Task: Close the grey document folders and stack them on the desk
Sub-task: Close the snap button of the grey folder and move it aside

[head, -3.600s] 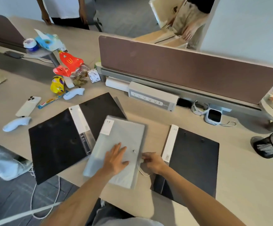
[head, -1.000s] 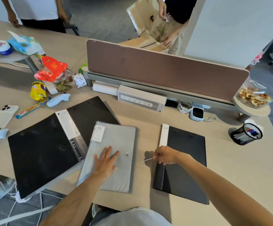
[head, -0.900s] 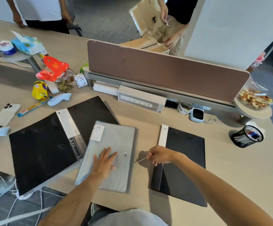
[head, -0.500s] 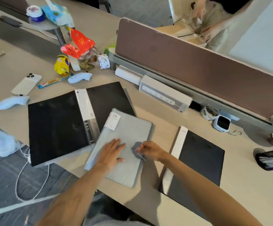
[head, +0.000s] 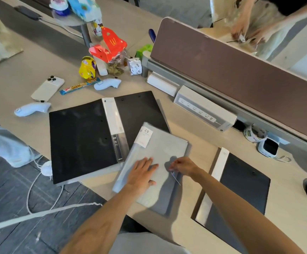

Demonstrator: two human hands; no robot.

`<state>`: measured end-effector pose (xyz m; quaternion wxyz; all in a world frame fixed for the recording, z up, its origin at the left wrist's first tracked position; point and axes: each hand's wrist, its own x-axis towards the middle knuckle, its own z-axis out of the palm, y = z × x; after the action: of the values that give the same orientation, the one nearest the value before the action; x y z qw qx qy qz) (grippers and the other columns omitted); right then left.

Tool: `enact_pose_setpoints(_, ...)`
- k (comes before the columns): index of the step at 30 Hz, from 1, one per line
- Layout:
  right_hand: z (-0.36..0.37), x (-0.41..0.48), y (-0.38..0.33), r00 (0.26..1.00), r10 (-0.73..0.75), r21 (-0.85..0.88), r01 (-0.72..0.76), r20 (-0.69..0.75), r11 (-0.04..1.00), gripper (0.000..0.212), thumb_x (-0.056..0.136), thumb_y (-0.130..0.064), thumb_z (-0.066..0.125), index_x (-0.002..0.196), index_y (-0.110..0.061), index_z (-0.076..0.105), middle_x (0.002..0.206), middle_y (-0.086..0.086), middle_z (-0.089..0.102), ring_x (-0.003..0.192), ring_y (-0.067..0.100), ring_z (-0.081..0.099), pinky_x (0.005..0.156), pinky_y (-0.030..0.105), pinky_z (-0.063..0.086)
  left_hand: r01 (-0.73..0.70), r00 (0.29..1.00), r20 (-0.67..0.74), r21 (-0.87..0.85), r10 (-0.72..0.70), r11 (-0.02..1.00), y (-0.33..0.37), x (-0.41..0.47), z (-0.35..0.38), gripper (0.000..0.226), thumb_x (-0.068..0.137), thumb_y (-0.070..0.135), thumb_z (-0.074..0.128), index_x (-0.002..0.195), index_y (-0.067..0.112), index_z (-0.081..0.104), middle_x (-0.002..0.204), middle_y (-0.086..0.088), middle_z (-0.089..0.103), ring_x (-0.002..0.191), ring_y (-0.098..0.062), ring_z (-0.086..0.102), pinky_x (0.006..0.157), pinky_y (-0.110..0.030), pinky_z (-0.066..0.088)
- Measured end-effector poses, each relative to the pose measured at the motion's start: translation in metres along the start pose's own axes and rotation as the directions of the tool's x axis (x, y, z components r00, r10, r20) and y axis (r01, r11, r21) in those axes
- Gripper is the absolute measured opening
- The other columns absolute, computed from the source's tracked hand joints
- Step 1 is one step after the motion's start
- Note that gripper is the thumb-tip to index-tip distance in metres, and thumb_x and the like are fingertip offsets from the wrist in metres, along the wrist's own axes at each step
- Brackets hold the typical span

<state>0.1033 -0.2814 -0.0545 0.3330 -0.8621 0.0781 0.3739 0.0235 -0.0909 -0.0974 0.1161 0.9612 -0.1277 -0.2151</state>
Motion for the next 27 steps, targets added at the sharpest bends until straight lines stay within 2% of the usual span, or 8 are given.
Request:
enact_pose_setpoints(4,-0.010,0.004,0.008,0.987,0.156,-0.006,-0.156,-0.032,0.988,0.015,0.081,-0.008,0.064,0.083,0.004,0.073,0.068,0.011,0.062,0.053,0.012,0.051,0.046,0.020,0.041,0.030,0.999,0.036,0.002,-0.030,1.000,0.004,0.001,-0.002,0.074,0.090,0.042,0.058,0.152,0.026,0.019,0.164,-0.003,0.006,0.150,-0.025,0.003,0.121,-0.046,0.004)
enact_pose_setpoints(7,-0.013,0.003,0.029,0.979,0.193,-0.166,-0.201,-0.065,0.966,0.019,0.081,-0.020,0.064,0.084,-0.003,0.073,0.076,0.009,0.072,0.063,0.019,0.064,0.049,0.024,0.047,0.069,0.994,0.088,-0.003,-0.068,0.998,0.007,0.000,-0.005,0.074,0.092,0.037,0.057,0.152,0.029,0.015,0.164,-0.001,-0.002,0.151,-0.023,-0.003,0.120,-0.050,0.002)
enact_pose_setpoints(12,0.003,-0.016,0.050,0.982,-0.084,-0.429,0.003,-0.170,0.903,0.024,0.090,-0.033,0.050,0.095,-0.016,0.067,0.089,0.007,0.067,0.079,0.028,0.063,0.063,0.030,0.047,0.102,0.982,0.158,0.038,-0.107,0.994,0.015,0.001,-0.012,0.075,0.094,0.035,0.055,0.153,0.030,0.009,0.164,0.001,-0.008,0.151,-0.022,-0.007,0.120,-0.055,0.005)
enact_pose_setpoints(15,0.018,-0.032,0.059,0.935,-0.338,-0.648,0.196,-0.102,0.736,0.022,0.093,-0.026,0.044,0.100,-0.015,0.062,0.096,0.011,0.069,0.088,0.034,0.064,0.072,0.038,0.049,0.106,0.979,0.164,0.076,-0.118,0.991,0.016,-0.001,-0.012,0.074,0.095,0.036,0.053,0.153,0.030,0.007,0.164,0.001,-0.010,0.151,-0.023,-0.008,0.120,-0.056,0.007)
enact_pose_setpoints(17,0.026,-0.043,0.066,0.874,-0.482,-0.737,0.284,-0.064,0.613,0.012,0.088,-0.016,0.053,0.094,-0.011,0.062,0.093,0.010,0.068,0.084,0.033,0.065,0.068,0.038,0.050,0.104,0.979,0.165,0.090,-0.117,0.991,0.018,-0.002,-0.012,0.073,0.096,0.037,0.051,0.153,0.029,0.006,0.163,0.001,-0.011,0.151,-0.023,-0.008,0.120,-0.055,0.007)
enact_pose_setpoints(20,0.035,-0.048,0.077,0.844,-0.535,-0.820,0.299,-0.011,0.488,0.019,0.065,-0.011,0.074,0.081,-0.016,0.066,0.080,0.002,0.067,0.066,0.023,0.065,0.051,0.032,0.050,0.093,0.979,0.170,0.111,-0.111,0.990,0.019,-0.004,-0.013,0.072,0.097,0.040,0.048,0.154,0.030,0.004,0.163,0.000,-0.012,0.151,-0.023,-0.009,0.121,-0.055,0.006)
enact_pose_setpoints(24,0.041,-0.045,0.074,0.793,-0.609,-0.868,0.313,0.015,0.386,0.040,0.054,-0.011,0.081,0.093,-0.014,0.073,0.083,0.002,0.071,0.067,0.021,0.066,0.048,0.029,0.051,0.062,0.979,0.181,0.188,-0.096,0.980,0.019,-0.003,-0.011,0.069,0.098,0.044,0.041,0.153,0.037,-0.001,0.163,-0.003,-0.014,0.150,-0.027,-0.010,0.120,-0.056,0.005)
enact_pose_setpoints(27,0.044,-0.041,0.062,0.802,-0.597,-0.879,0.289,0.006,0.380,0.046,0.046,-0.011,0.085,0.092,-0.013,0.074,0.084,0.003,0.071,0.069,0.020,0.068,0.046,0.027,0.050,0.052,0.981,0.173,0.212,-0.090,0.976,0.019,-0.003,-0.010,0.068,0.098,0.048,0.039,0.151,0.041,-0.003,0.163,-0.003,-0.015,0.150,-0.028,-0.011,0.120,-0.056,0.004)
